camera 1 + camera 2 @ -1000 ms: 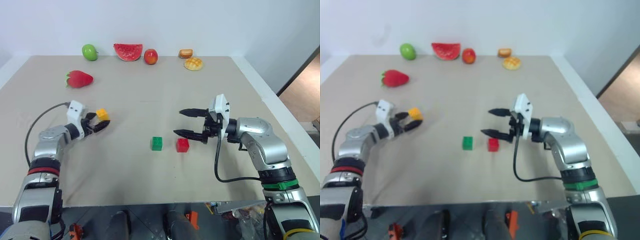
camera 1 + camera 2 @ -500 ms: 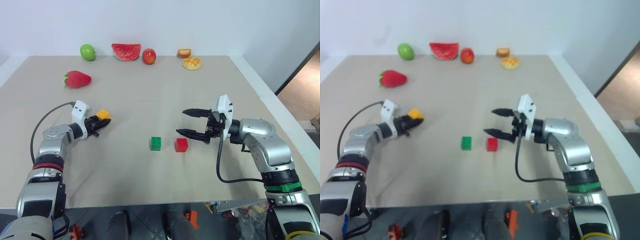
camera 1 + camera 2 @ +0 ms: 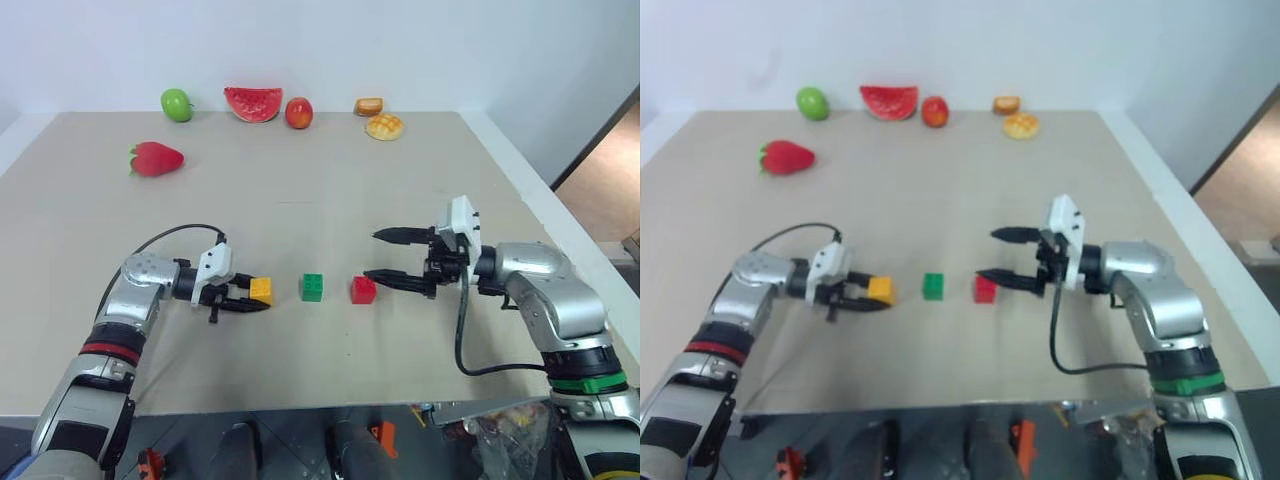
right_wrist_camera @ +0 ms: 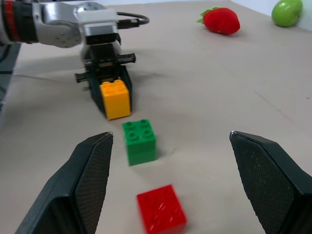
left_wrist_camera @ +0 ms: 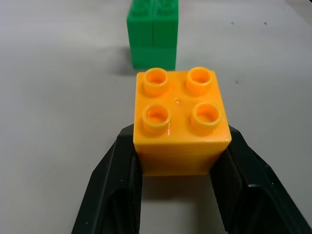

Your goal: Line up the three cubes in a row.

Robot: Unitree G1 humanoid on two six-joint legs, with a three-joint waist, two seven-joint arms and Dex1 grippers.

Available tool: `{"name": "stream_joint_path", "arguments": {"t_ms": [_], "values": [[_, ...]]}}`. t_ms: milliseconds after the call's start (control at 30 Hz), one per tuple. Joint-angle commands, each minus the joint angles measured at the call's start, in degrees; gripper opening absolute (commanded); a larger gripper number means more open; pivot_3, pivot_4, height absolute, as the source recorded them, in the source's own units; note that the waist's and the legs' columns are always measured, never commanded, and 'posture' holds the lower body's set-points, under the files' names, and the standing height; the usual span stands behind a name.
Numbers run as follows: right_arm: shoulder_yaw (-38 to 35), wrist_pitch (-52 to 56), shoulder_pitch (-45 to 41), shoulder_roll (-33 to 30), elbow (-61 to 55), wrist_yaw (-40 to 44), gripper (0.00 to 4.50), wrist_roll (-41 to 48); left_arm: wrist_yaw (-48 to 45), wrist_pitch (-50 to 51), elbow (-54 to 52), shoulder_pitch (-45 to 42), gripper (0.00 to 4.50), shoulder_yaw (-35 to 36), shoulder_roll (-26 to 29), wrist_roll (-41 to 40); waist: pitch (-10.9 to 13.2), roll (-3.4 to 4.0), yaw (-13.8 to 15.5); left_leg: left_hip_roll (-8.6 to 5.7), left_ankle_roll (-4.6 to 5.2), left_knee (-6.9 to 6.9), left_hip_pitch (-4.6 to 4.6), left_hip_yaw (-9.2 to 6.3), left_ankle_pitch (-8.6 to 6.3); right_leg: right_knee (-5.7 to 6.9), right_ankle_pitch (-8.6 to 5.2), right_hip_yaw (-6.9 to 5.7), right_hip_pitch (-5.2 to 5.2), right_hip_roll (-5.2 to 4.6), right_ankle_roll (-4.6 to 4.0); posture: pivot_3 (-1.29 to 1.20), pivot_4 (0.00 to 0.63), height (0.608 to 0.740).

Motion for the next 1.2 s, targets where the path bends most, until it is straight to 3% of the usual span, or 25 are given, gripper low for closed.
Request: {"name": "stream_joint_path", "arguments": {"t_ms": [33, 167, 400, 733, 800, 1000, 1200], "values": [[-4.3, 2.0, 2.2, -3.5, -4.3, 2.2, 3.98, 3.7, -1.1, -3.5, 4.0, -3.1, 1.33, 0.3, -0.3, 0.9, 0.0, 0.00, 0.0, 0.00, 0.00, 0.03, -0.01, 0.00, 0.00, 0.00, 0.00, 0.00, 0.01, -0.01, 0.00, 0.00, 0.150, 0.740], [-5.6, 1.9, 4.5, -5.9, -4.3, 2.6, 3.98, 3.6, -1.0, -5.9, 9.0, -5.9, 1.33, 0.5, -2.1, 1.5, 0.0, 0.00, 0.0, -0.01, 0.00, 0.09, -0.01, 0.01, 0.00, 0.00, 0.01, 0.01, 0.03, -0.03, 0.02, 0.00, 0.150, 0.740], [-5.0, 1.7, 4.7, -4.8, -4.9, 0.7, 3.98, 3.4, -1.7, -7.6, 12.8, -8.1, 1.33, 0.6, -5.2, 2.0, 0.0, 0.00, -0.1, -0.01, 0.00, 0.15, -0.02, 0.01, 0.00, 0.00, 0.05, 0.02, 0.03, -0.01, 0.05, 0.00, 0.150, 0.740], [-4.4, 1.3, 4.3, -4.0, -4.7, -0.1, 3.98, 3.0, -0.8, -9.6, 15.4, -9.0, 1.33, 0.6, -5.1, 3.1, 0.0, 0.00, 0.0, -0.01, 0.00, 0.14, -0.03, -0.02, 0.00, 0.01, 0.05, 0.02, 0.02, 0.02, 0.07, 0.00, 0.150, 0.740], [-4.2, 1.2, 4.0, -3.7, -4.4, -0.3, 3.98, 2.9, -0.4, -9.2, 16.6, -9.7, 2.37, 1.1, -4.8, 3.0, 0.0, 0.00, -0.1, -0.01, 0.00, 0.14, -0.02, -0.02, 0.00, 0.01, 0.05, 0.02, 0.02, 0.02, 0.06, 0.00, 0.150, 0.740], [-3.8, 1.0, 3.3, -3.2, -4.2, -0.4, 3.98, 2.7, 0.4, -11.6, 16.7, -9.2, 4.36, 2.5, -4.4, 2.7, 0.0, 0.00, 0.0, -0.01, 0.00, 0.14, -0.03, -0.02, 0.00, 0.01, 0.06, 0.02, 0.02, 0.02, 0.07, 0.00, 0.150, 0.740], [-3.8, 1.0, 3.1, -3.2, -4.2, -0.3, 3.98, 2.9, -2.9, -9.1, 11.6, -5.1, 4.36, 4.8, 0.0, -0.1, 0.0, 0.00, -0.2, 0.00, 0.00, 0.09, -0.03, -0.02, -0.01, 0.01, 0.04, 0.02, -0.01, 0.04, 0.05, 0.00, 0.150, 0.740]]}}
